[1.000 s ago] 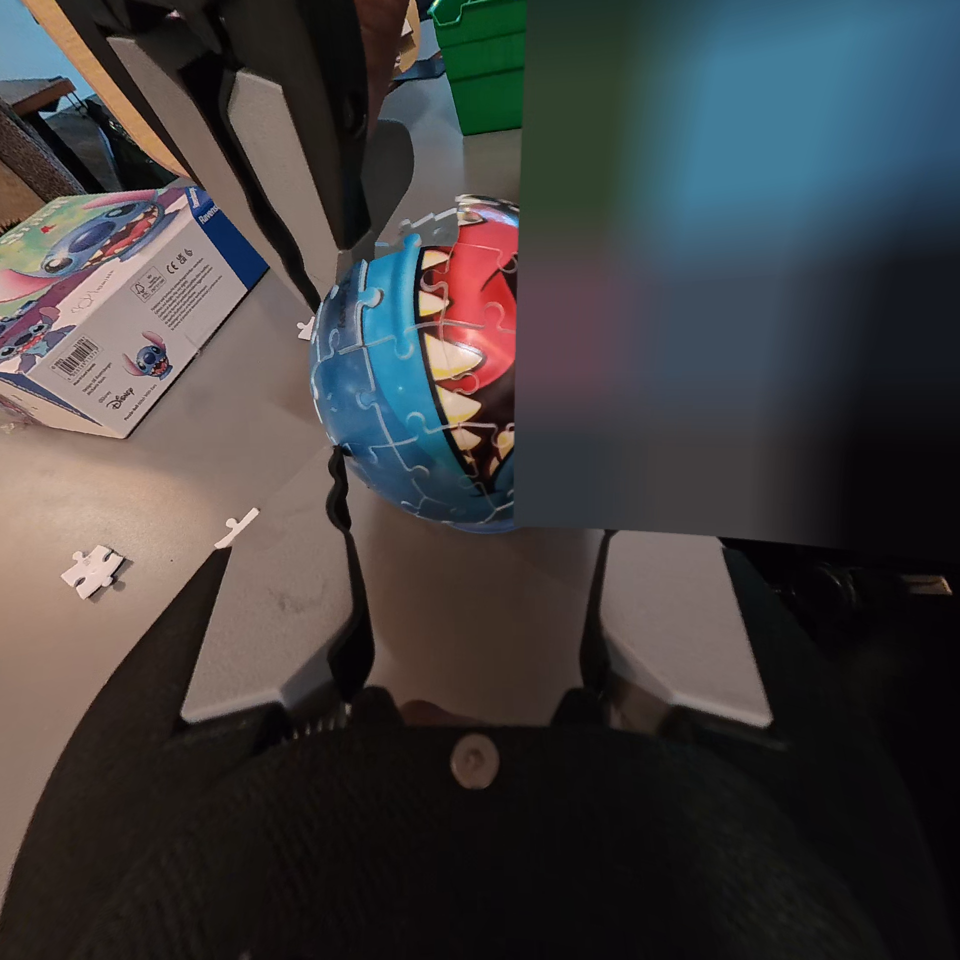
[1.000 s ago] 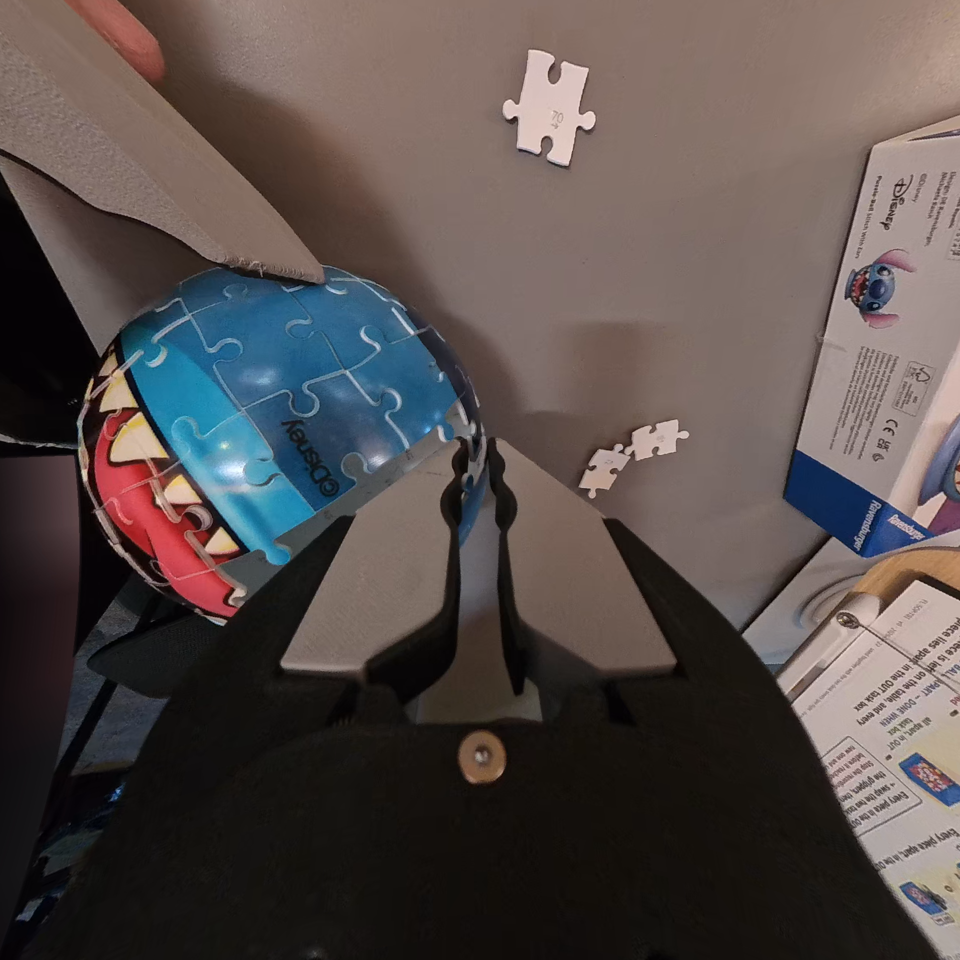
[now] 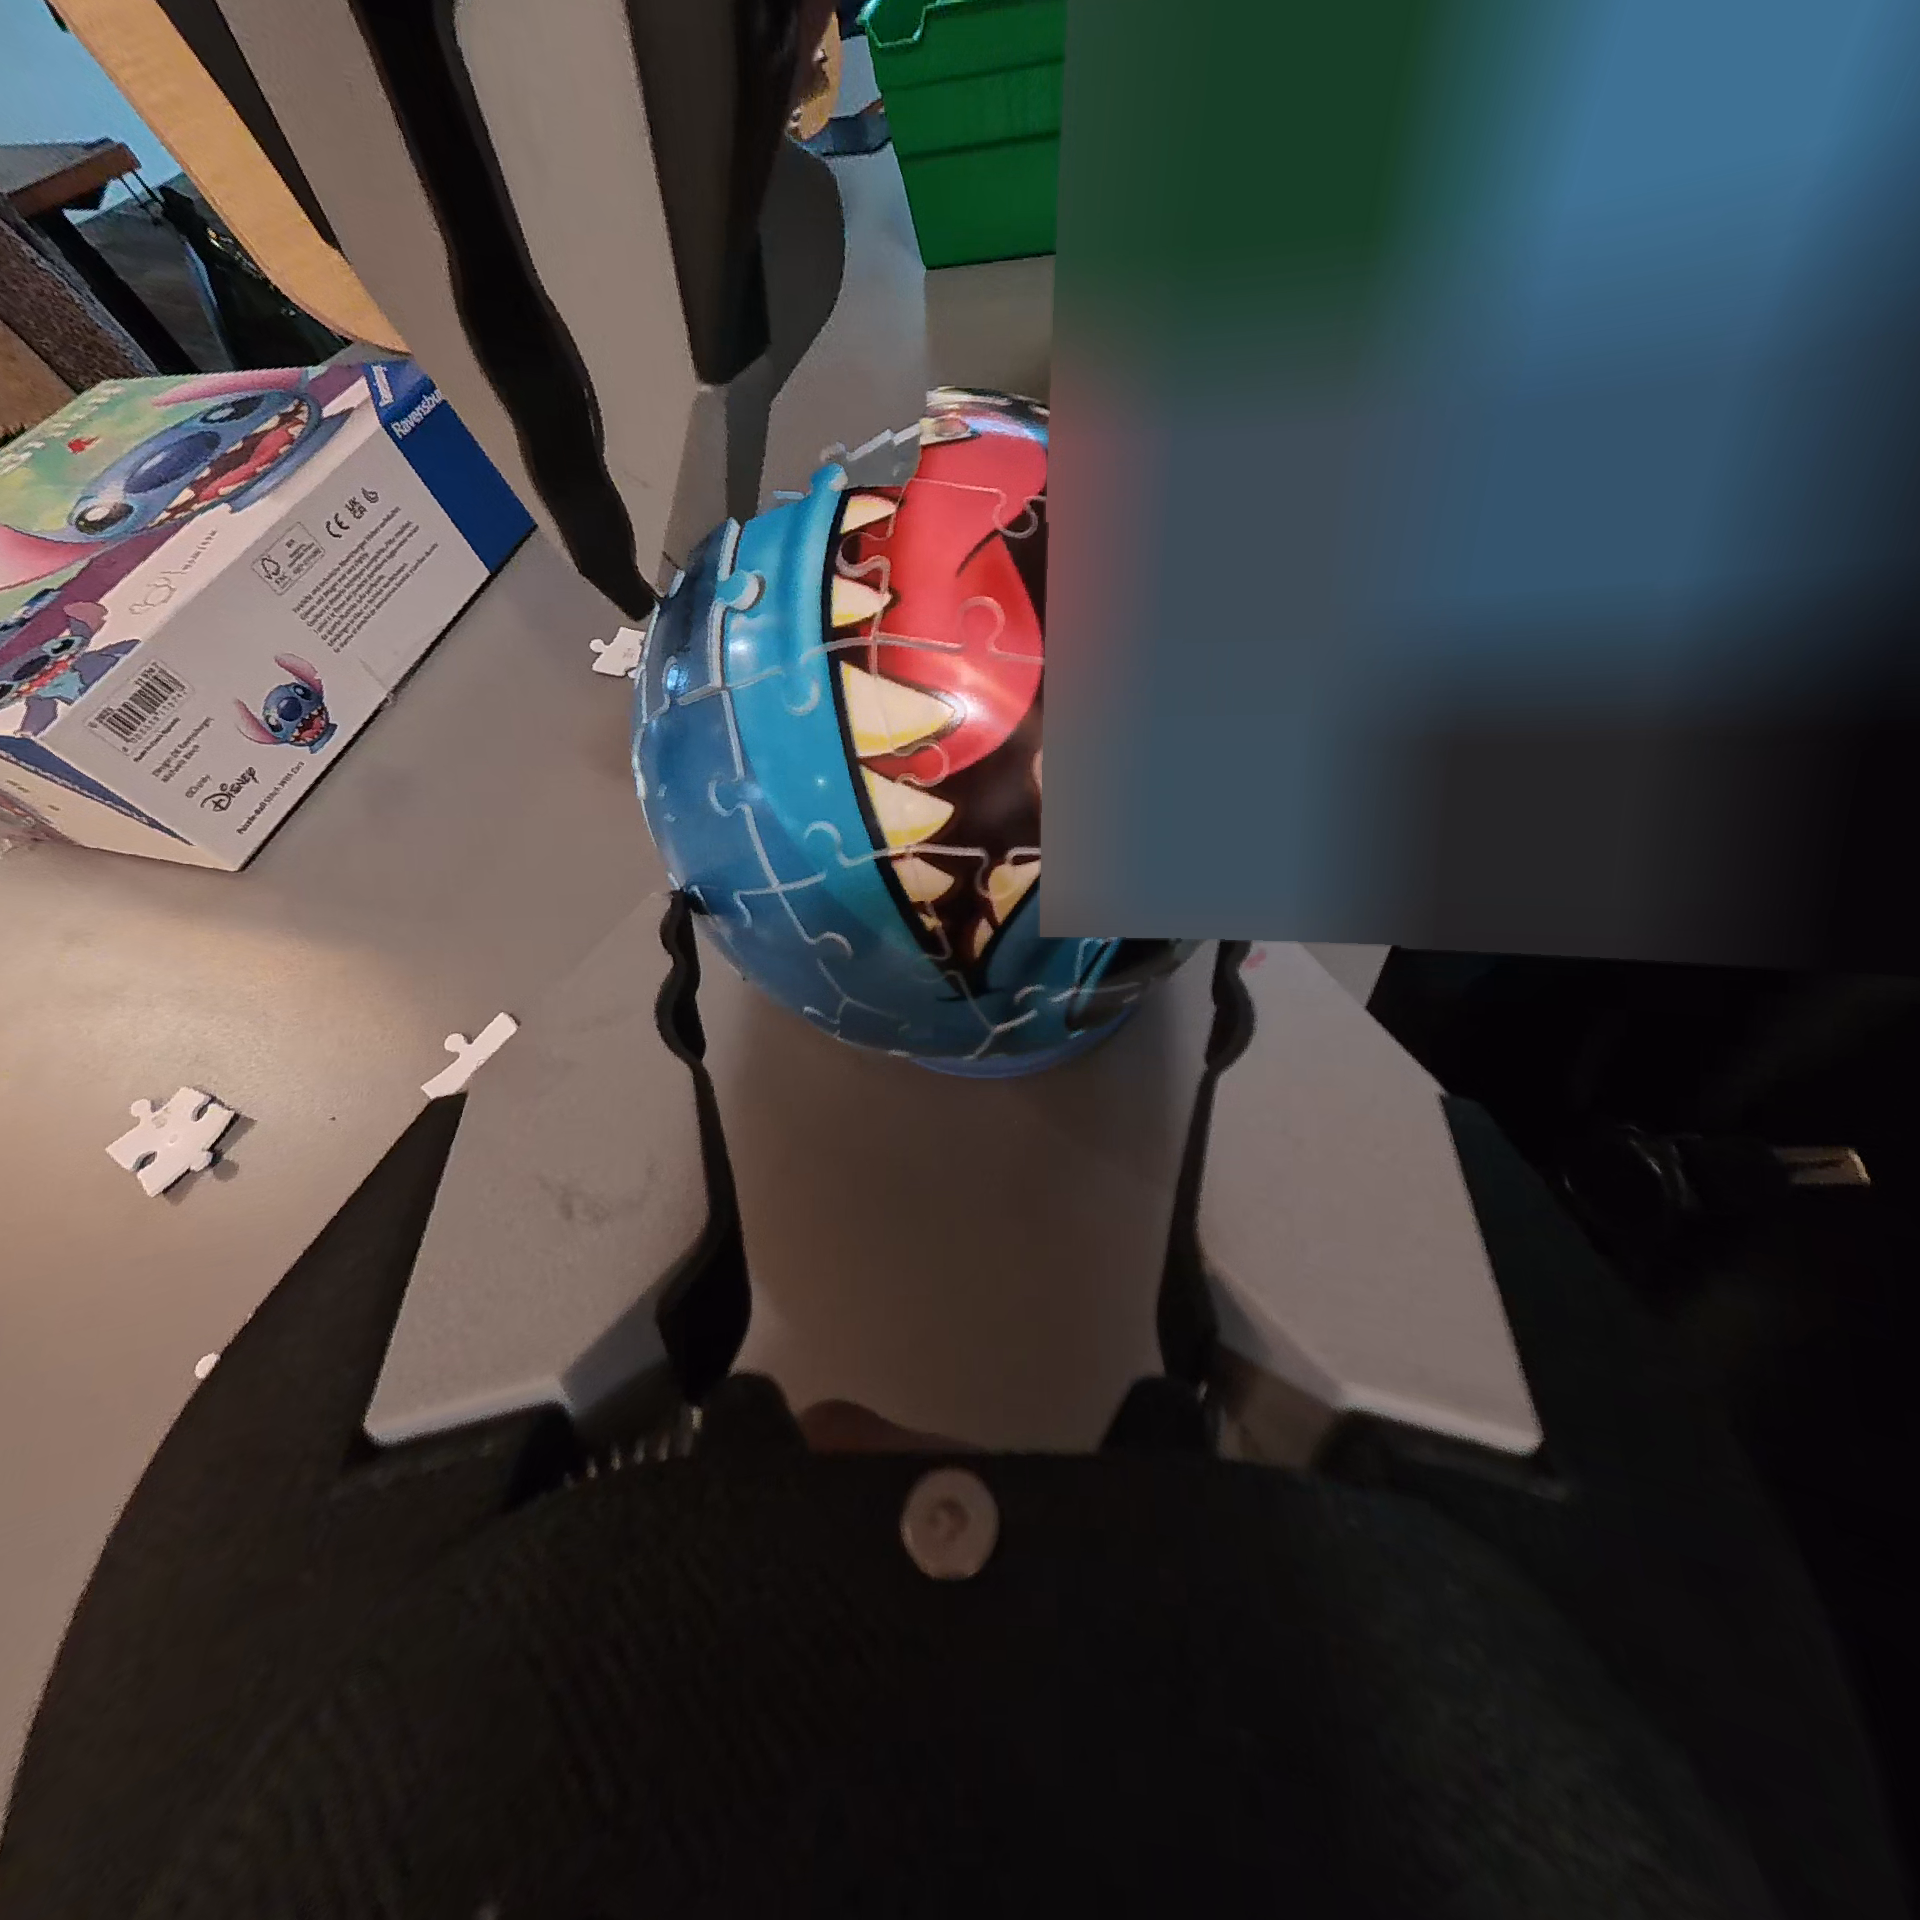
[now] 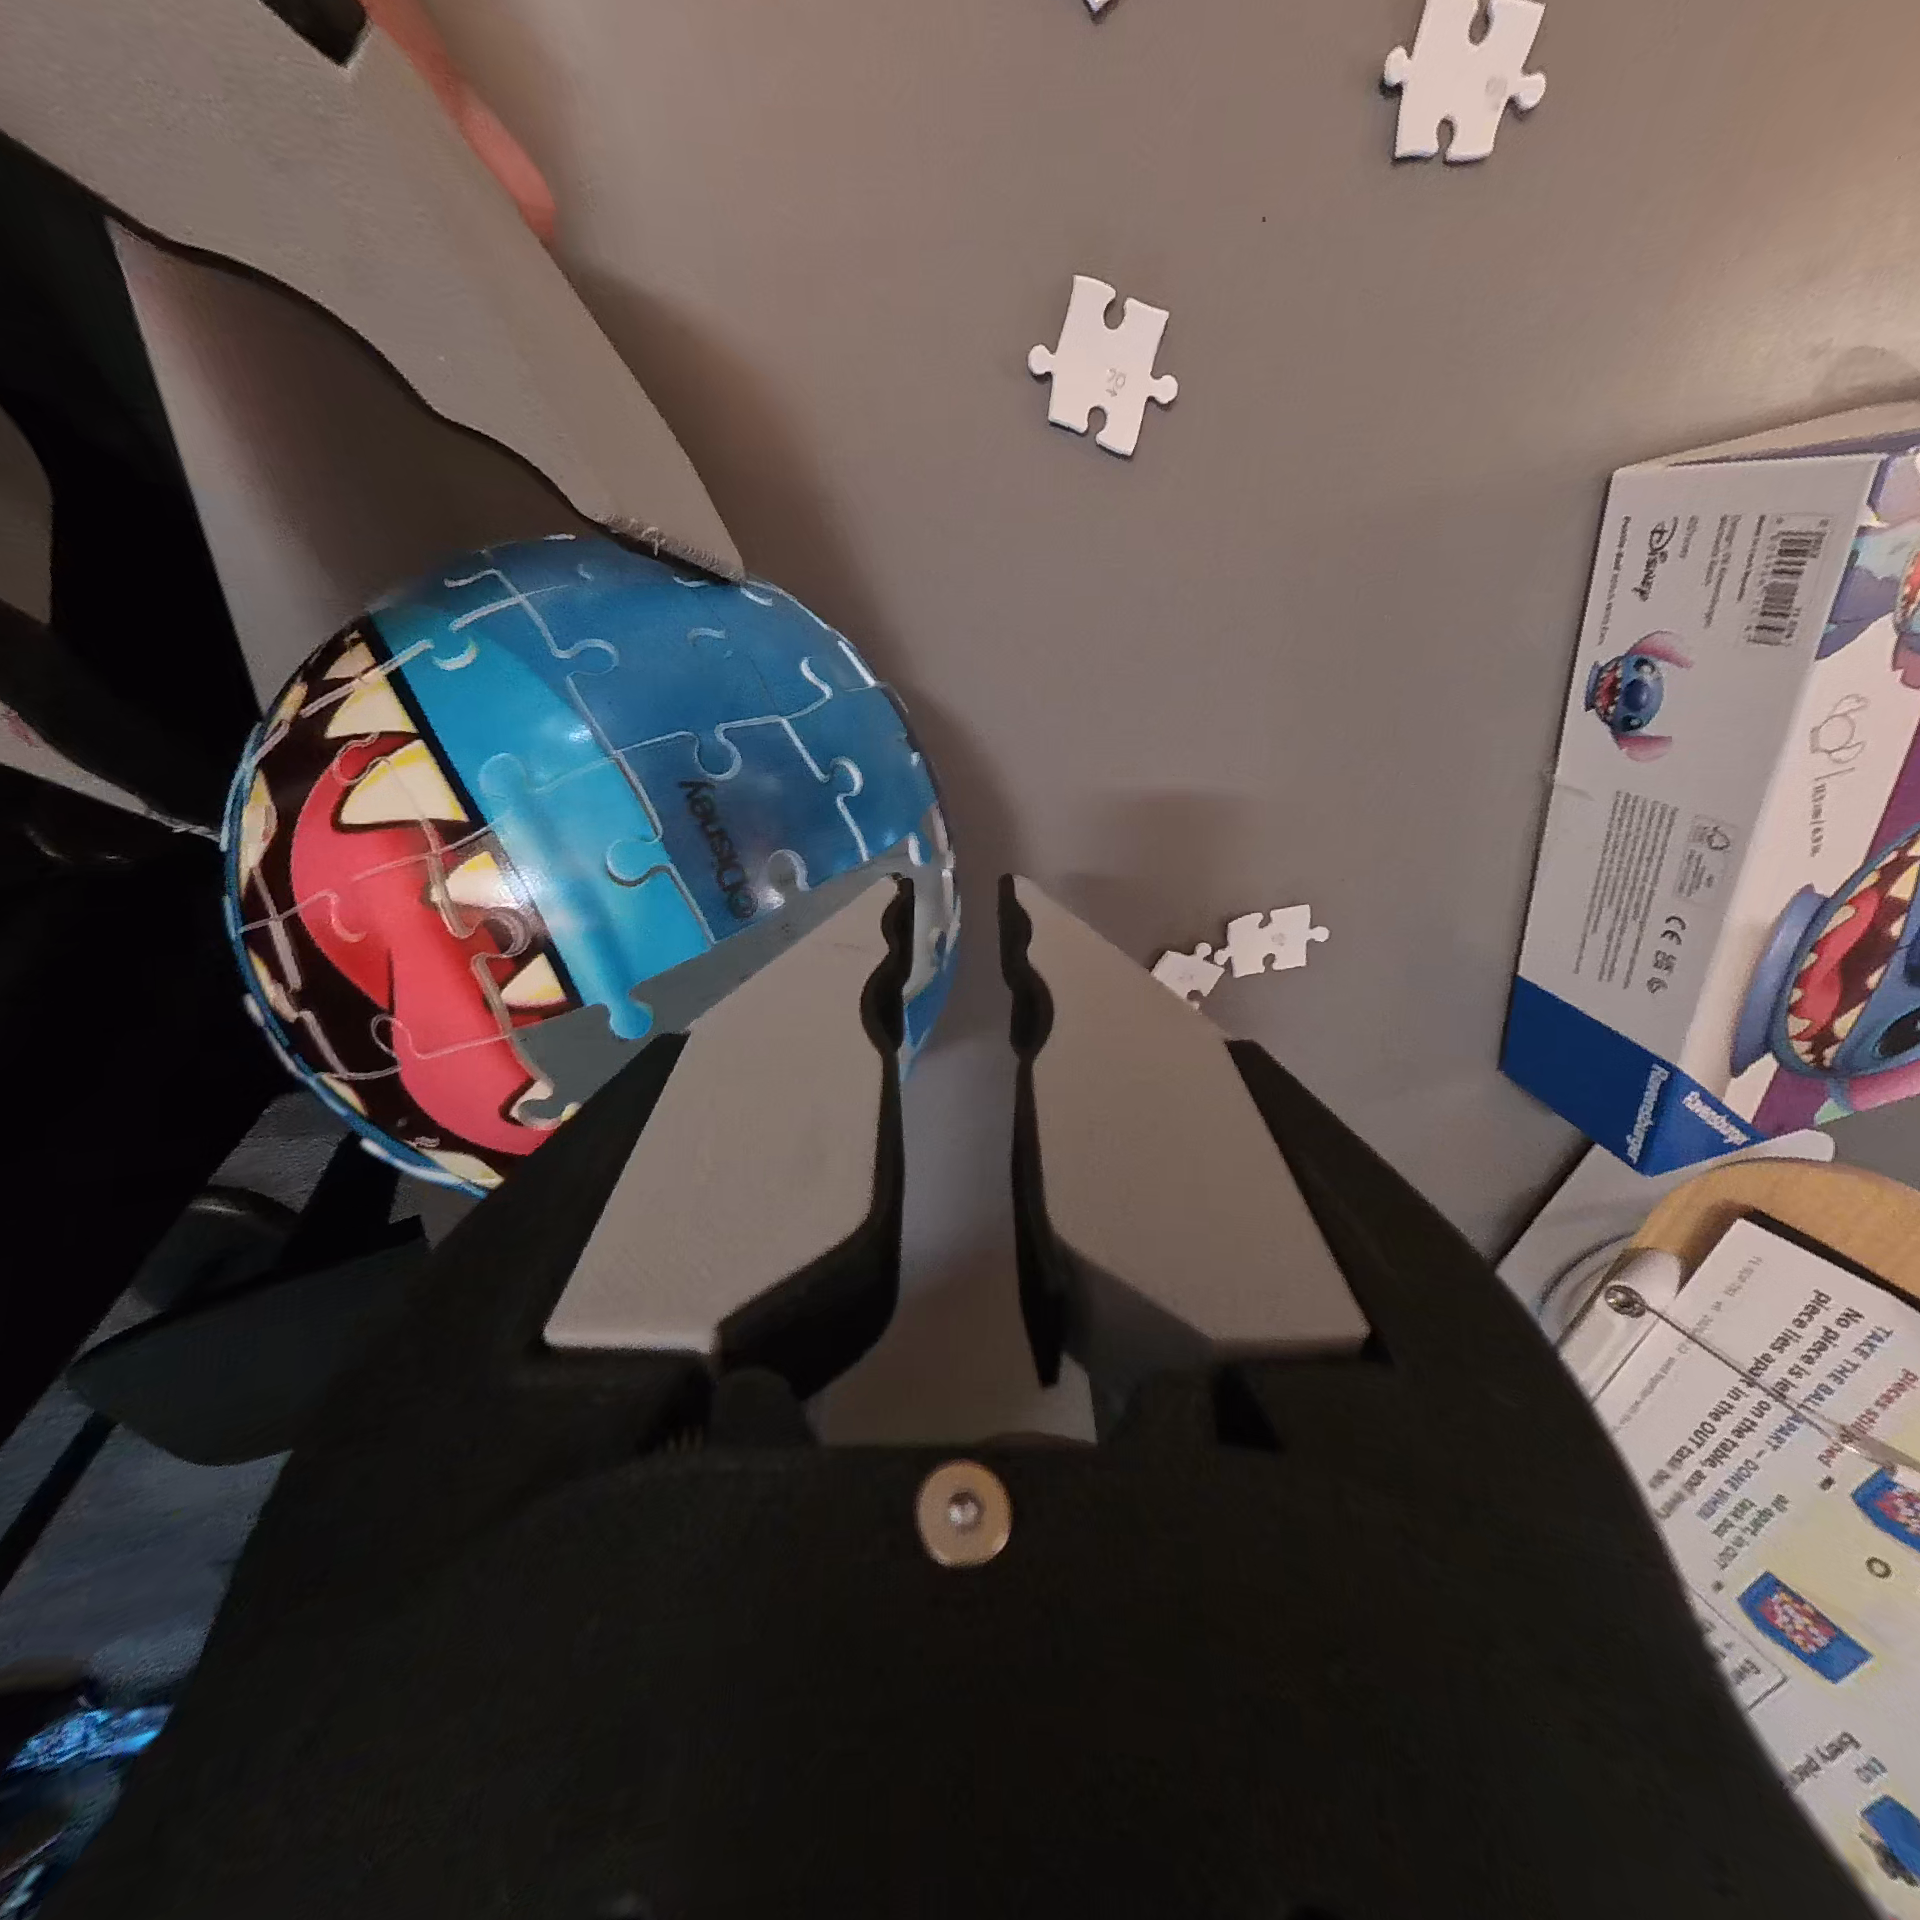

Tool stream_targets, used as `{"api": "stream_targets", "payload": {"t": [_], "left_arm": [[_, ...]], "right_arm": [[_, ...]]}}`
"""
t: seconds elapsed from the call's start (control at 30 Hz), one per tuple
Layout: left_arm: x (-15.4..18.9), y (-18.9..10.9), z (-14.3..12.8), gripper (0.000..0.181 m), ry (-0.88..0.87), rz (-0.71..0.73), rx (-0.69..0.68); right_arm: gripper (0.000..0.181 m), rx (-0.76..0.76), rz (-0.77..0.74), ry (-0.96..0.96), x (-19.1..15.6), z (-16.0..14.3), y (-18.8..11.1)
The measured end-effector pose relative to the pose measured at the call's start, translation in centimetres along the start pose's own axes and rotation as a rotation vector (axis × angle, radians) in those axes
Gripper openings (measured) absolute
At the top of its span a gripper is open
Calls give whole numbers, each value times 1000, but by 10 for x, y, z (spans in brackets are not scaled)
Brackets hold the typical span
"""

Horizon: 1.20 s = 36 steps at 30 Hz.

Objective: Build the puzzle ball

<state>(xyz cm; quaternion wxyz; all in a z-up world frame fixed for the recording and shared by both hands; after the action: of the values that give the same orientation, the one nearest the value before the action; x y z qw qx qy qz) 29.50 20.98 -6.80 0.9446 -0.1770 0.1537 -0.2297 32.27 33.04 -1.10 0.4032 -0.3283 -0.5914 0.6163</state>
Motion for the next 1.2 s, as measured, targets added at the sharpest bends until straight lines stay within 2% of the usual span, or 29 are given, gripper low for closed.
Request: {"api": "stream_targets", "payload": {"t": [0.17, 0.57, 0.93, 1.2], "left_arm": [[0, 0, 0, 98, 5, 2, -2], [0, 0, 0, 97, 9, -2, 3], [0, 0, 0, 97, 8, -2, 1], [0, 0, -1, 97, 7, -8, 3]], "right_arm": [[13, 35, -13, -53, 1, -4, 5], [15, 321, 3, -181, -4, -12, 3], [14, 243, -6, -219, 1, -6, 11], [16, 254, -3, -283, -2, -6, 12]]}}
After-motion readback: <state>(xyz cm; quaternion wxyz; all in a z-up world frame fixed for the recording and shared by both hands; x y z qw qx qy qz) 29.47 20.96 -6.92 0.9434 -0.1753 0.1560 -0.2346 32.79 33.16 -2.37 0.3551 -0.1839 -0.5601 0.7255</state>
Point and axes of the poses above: each gripper's, where its closed fingertips meet, y out along the fingers, z out of its top, x = y × z across the jaws, the point moved 7 cm from there along -y, back along the fingers, and after that the axes turned 7 degrees about z, right-handed, at the moved point
